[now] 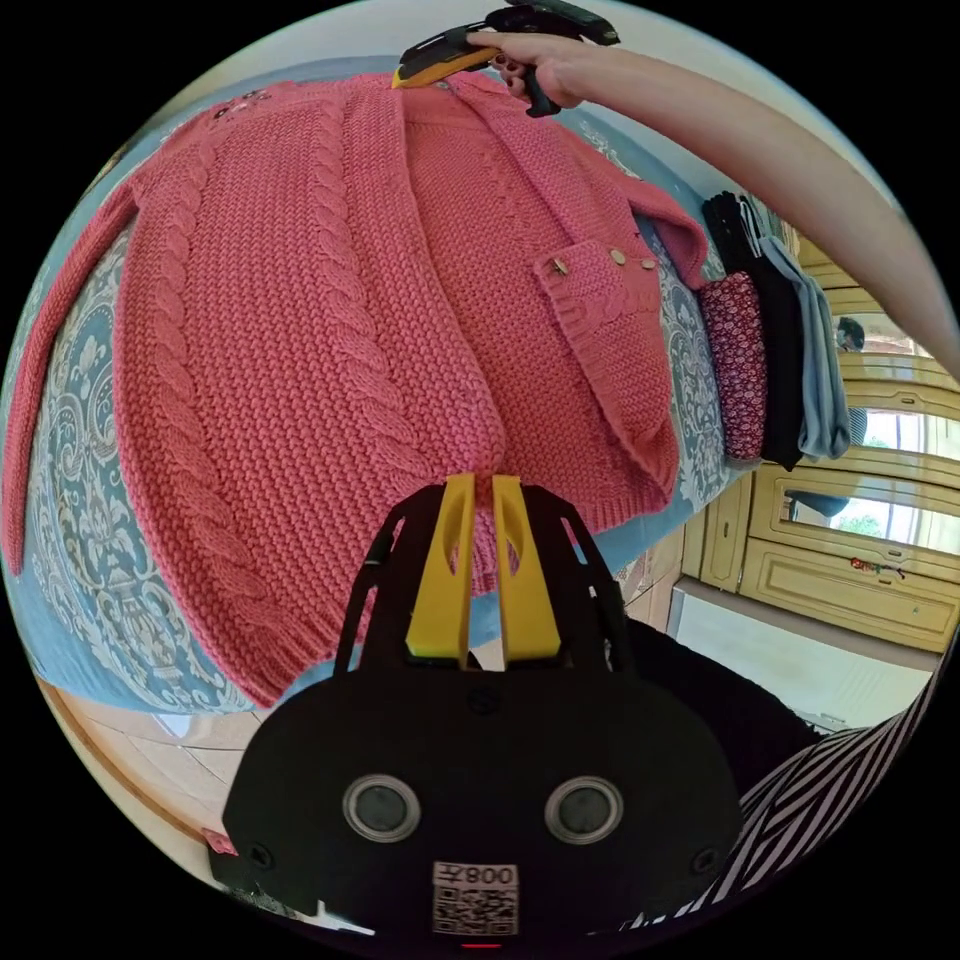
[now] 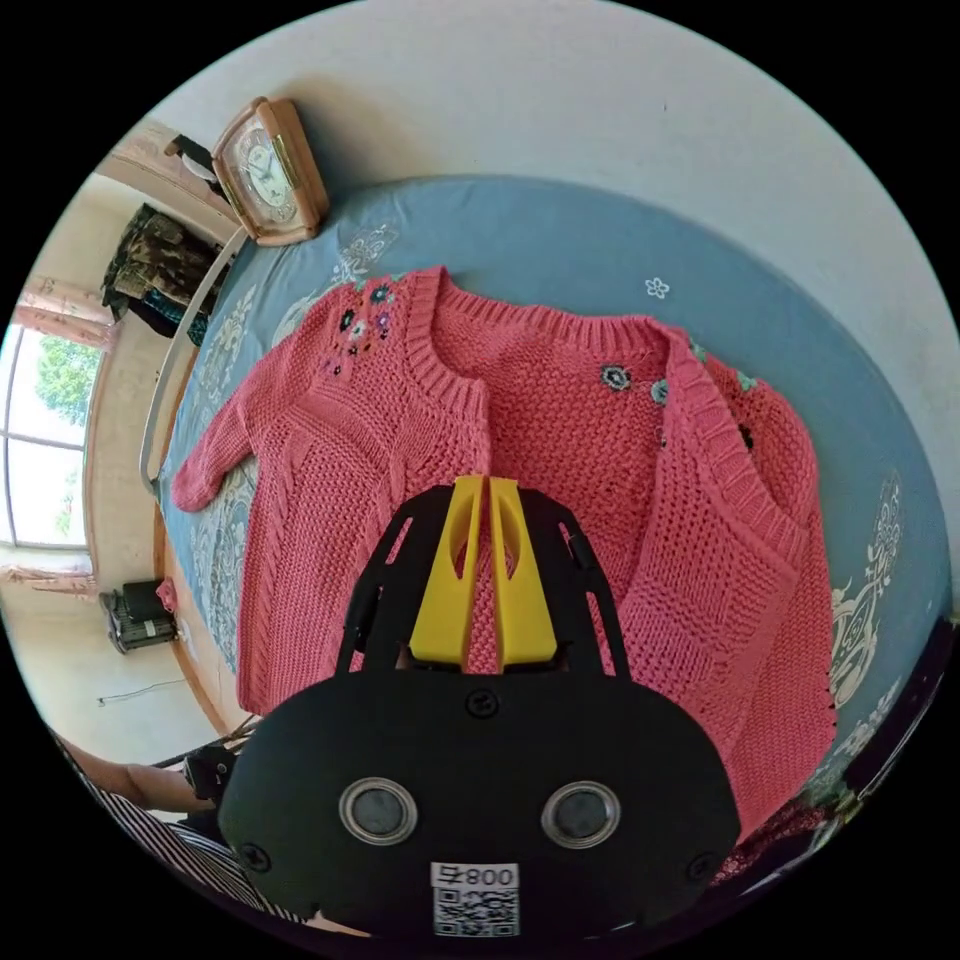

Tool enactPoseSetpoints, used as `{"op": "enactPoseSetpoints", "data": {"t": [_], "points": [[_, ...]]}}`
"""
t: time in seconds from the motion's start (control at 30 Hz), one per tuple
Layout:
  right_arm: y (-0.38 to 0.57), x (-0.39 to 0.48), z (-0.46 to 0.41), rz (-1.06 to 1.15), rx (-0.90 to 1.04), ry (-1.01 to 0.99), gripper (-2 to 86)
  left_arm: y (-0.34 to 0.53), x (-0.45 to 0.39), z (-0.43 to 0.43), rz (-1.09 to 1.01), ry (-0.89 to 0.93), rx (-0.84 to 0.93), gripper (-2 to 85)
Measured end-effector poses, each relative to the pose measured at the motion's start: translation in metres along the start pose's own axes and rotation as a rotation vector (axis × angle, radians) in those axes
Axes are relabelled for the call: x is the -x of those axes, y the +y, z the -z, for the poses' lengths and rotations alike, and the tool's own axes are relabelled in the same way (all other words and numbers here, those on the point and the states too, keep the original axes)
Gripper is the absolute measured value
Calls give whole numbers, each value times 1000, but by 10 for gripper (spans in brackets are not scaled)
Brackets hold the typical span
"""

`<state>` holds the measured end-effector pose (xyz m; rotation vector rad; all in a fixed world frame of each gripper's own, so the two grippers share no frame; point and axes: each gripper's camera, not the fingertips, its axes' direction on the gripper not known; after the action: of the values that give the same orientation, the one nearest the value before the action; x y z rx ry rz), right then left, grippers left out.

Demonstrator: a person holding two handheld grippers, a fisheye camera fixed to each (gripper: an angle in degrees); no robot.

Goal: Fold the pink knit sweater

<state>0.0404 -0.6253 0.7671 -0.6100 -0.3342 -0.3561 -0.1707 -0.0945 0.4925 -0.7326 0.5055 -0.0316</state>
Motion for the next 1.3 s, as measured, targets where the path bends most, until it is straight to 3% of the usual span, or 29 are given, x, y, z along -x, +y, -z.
{"op": "enactPoseSetpoints", "data": {"t": [0.13,0.33,0.57,0.7,0.83,1.03,1.1,1.3], "points": [[10,-10,21,-11,-64,-5,37,7,1,4,17,39,-19,63],[97,-52,81,-82,-135,78,81,15,-17,27,-67,152,-75,104],[124,-114,89,-194,-89,60,104,-87,-37,21,-287,64,-200,115],[87,-119,79,-155,-73,146,102,-131,-55,-14,-413,-42,-91,94],[71,-135,57,-201,4,151,80,-125,-61,-14,-456,-121,-111,48],[81,-125,89,-158,-111,5,24,-103,-37,10,-369,130,-119,20],[85,-102,106,-44,-158,-184,19,-76,-20,28,-295,275,-144,17],[67,-53,87,93,-96,-180,27,3,30,29,-34,340,-70,13]]}}
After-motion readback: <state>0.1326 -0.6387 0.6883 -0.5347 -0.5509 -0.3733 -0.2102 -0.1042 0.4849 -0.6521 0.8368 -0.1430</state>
